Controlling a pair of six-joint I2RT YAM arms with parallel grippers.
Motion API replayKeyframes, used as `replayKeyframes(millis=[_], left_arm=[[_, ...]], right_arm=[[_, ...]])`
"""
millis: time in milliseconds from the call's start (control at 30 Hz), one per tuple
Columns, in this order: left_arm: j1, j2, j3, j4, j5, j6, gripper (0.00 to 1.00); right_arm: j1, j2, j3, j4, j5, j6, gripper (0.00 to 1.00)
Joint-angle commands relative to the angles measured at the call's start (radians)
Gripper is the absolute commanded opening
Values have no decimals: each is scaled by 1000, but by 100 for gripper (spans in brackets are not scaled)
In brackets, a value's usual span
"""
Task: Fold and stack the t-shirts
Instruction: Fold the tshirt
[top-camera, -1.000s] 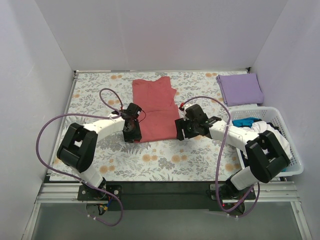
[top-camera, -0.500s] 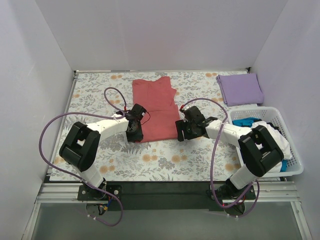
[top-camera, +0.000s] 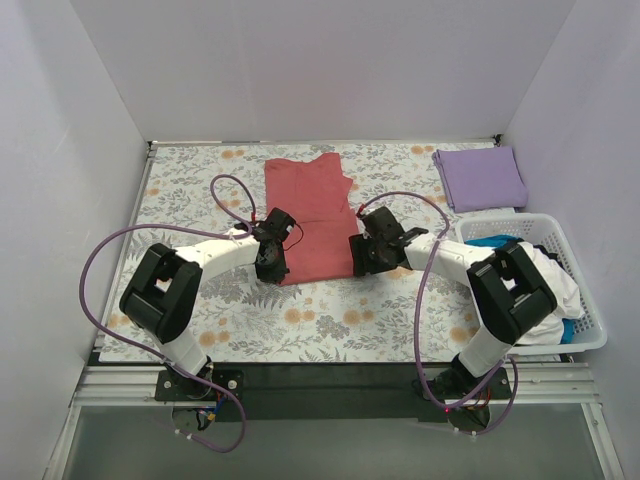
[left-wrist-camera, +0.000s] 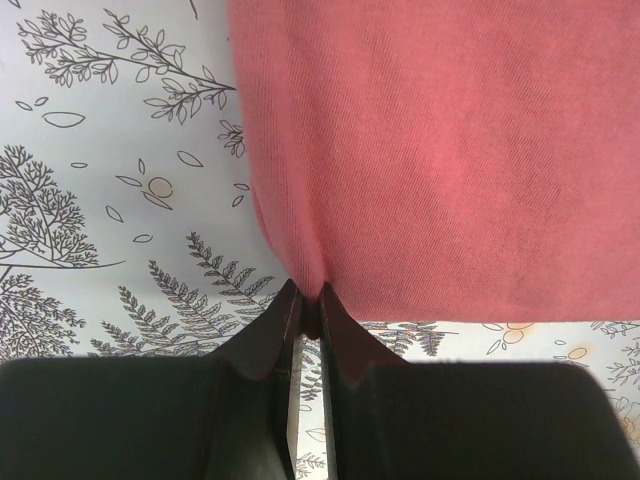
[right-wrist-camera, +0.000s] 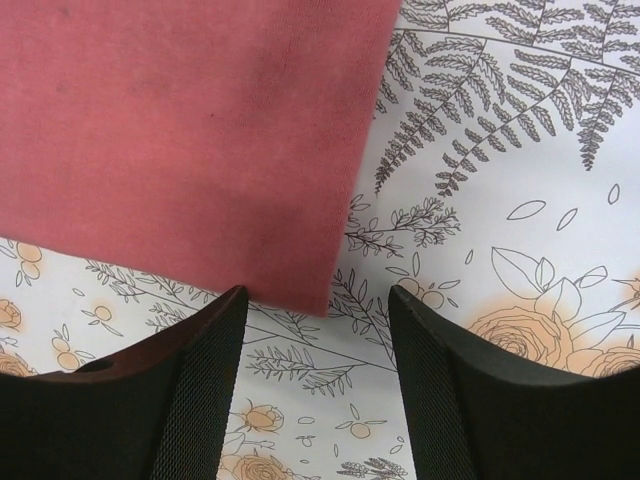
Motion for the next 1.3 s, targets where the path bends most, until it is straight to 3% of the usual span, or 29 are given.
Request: replayKeyframes(millis=[0, 433, 667, 1100, 1267], left_arm=[[-10, 51, -66, -55, -4, 2, 0], [-12, 24, -71, -67, 1, 2, 0], [-12, 6, -77, -70, 16, -1, 0], [-12, -6, -85, -81, 48, 5, 0], [-12, -35, -88, -115, 67, 5, 0]], right_arm=[[4, 33, 56, -28, 18, 18, 64], [79, 166, 126, -211, 188, 52, 59], [119, 230, 125, -300, 164, 90, 58], [121, 304, 33, -312, 30, 99, 25], [121, 264, 5, -326, 2, 80, 1]])
